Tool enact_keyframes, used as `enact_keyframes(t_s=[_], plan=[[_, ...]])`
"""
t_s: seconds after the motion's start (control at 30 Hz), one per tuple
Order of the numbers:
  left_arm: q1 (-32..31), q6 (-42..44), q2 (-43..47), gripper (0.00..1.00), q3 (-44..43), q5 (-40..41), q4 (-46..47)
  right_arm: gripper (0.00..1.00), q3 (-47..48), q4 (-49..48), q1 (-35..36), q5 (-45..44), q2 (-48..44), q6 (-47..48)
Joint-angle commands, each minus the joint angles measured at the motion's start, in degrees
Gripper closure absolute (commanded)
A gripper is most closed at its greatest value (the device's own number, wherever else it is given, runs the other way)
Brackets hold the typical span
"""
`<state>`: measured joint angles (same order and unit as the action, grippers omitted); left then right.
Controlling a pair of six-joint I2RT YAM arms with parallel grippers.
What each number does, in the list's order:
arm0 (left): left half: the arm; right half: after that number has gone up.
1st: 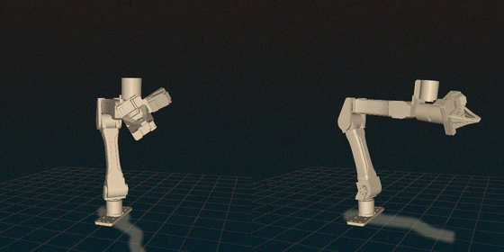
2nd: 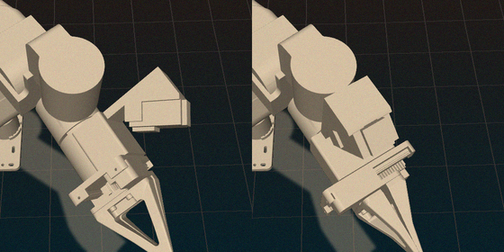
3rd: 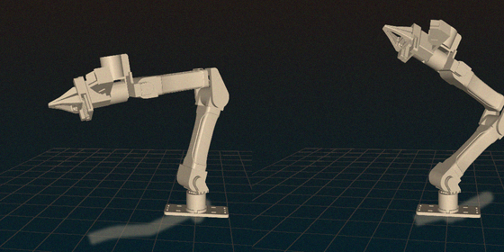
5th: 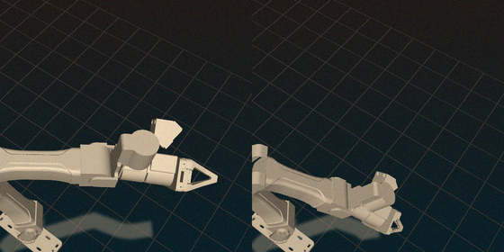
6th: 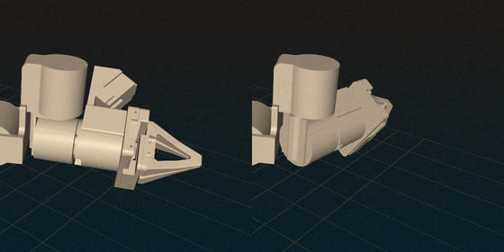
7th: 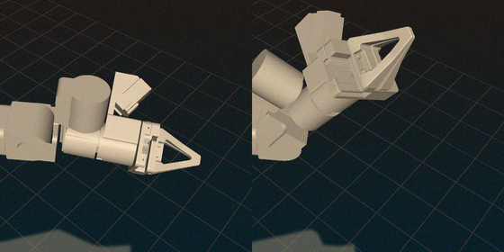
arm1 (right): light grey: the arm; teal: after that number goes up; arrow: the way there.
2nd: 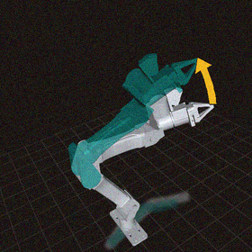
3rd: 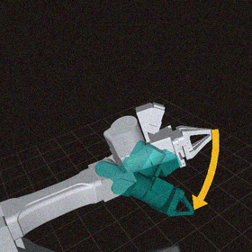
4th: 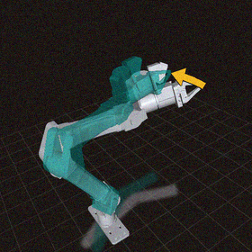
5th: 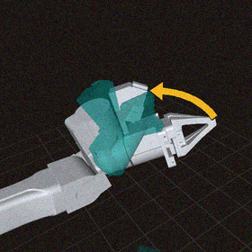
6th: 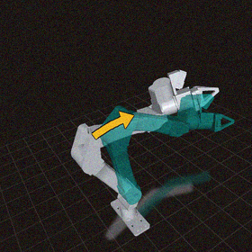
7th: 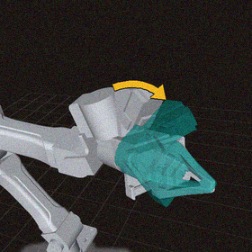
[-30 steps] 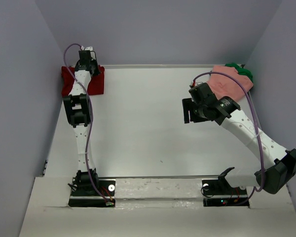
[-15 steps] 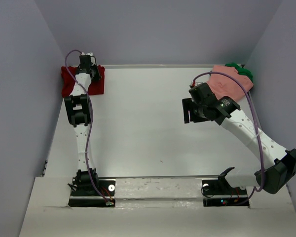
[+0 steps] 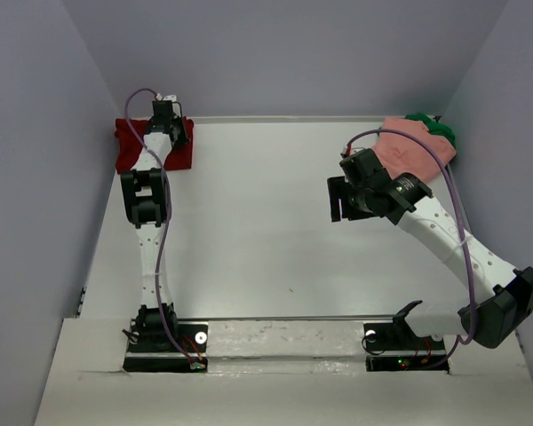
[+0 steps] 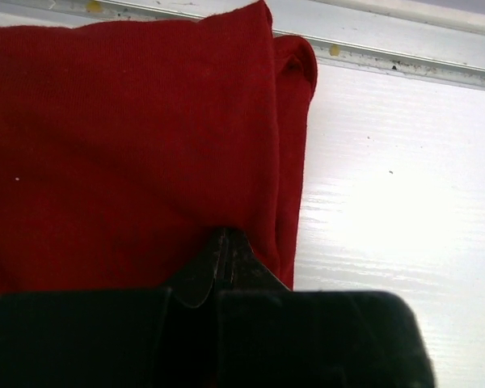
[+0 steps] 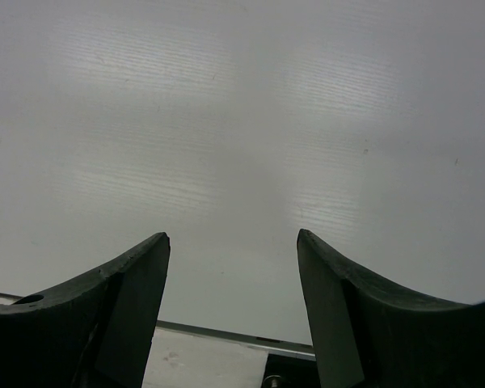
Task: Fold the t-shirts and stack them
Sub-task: Neatly place the folded tshirt to the corner
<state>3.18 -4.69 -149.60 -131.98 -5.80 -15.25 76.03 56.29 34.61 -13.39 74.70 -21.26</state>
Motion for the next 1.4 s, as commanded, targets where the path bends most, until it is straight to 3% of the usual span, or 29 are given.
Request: enact_keyframes(t_s=[0.0, 0.37, 0.67, 0.8, 0.97, 1.07, 1.13, 1.27, 1.37], plan=[[-1.25, 0.73, 2.47, 1.00, 2.17, -1.49, -6.81, 0.30, 1.05, -1.98, 0.63, 0.03, -0.78, 0.69], [-1.16, 0.82, 7.30, 1.00, 8.31, 1.85, -5.06, 0.30, -0.62, -3.03, 0.63, 0.38, -1.13, 1.48], [-1.16, 0.12, 22.77, 1.00, 21.94, 7.63, 4.08, 0.30, -1.59, -4.70, 0.63, 1.96, -0.08, 2.53], [-1.16, 0.56, 25.67, 1.00, 21.15, 9.49, 4.61, 0.30, -1.59, -5.23, 0.63, 2.57, 1.06, 3.15], [-1.16, -0.14, 23.65, 1.00, 16.05, 8.88, 3.29, 0.30, -1.50, -5.67, 0.63, 3.19, 1.33, 2.71], [-0.98, -1.02, 22.60, 0.99, 13.88, 12.74, 4.08, 0.30, -1.67, -4.97, 0.63, 2.93, 1.07, 2.54], [-0.11, -0.59, 18.50, 0.99, 10.19, 11.88, 2.16, 0.30, -1.50, -4.18, 0.63, 2.49, 0.54, 2.45], [0.68, 2.83, 9.27, 1.00, -5.71, 12.92, -4.88, 0.30, -0.36, -2.42, 0.63, 1.61, 1.06, 2.45], [0.77, 4.34, 8.18, 1.00, -4.43, 13.89, -0.95, 0.30, 0.34, -1.28, 0.63, 1.96, 2.29, 2.01]])
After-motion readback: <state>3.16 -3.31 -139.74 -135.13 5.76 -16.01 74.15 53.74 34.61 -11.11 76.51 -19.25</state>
